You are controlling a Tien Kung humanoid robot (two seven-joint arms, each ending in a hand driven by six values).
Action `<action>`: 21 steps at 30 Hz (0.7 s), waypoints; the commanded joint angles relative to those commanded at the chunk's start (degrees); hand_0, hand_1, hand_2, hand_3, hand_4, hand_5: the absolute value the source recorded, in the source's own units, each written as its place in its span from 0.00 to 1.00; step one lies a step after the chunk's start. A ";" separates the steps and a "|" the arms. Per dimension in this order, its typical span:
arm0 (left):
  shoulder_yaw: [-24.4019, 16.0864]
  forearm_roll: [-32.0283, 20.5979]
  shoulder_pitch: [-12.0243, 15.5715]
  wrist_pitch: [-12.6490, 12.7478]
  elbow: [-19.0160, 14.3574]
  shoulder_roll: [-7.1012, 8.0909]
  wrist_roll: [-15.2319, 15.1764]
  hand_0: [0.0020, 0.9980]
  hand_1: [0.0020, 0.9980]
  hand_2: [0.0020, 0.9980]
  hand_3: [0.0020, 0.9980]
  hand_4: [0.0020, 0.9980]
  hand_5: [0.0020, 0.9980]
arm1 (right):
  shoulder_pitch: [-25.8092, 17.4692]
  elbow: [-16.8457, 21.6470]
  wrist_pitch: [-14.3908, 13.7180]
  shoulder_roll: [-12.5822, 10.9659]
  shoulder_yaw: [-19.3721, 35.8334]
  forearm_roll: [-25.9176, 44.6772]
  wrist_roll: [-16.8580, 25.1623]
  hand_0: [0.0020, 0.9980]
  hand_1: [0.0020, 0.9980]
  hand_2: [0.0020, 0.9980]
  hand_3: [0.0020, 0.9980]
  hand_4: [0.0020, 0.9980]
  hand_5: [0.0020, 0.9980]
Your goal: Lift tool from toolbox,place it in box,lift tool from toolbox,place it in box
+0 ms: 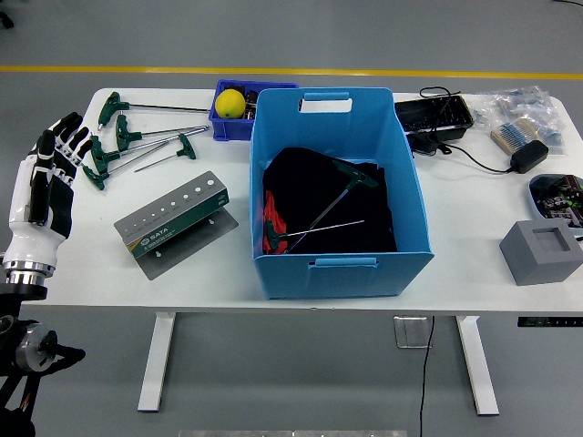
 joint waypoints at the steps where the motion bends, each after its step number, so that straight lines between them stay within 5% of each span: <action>1: -0.20 -0.21 -0.09 0.08 0.04 -0.15 -0.08 0.88 0.91 0.93 0.84 0.98 0.90 | 0.01 -0.01 0.03 -0.02 -0.18 0.13 0.04 0.64 0.62 0.70 0.56 0.77 0.69; 21: -1.23 -0.33 -0.83 0.97 0.17 -0.73 -0.16 0.88 0.90 0.94 0.83 0.98 0.90 | 0.63 -0.06 0.45 -0.33 -1.87 0.49 0.12 0.64 0.62 0.69 0.56 0.77 0.69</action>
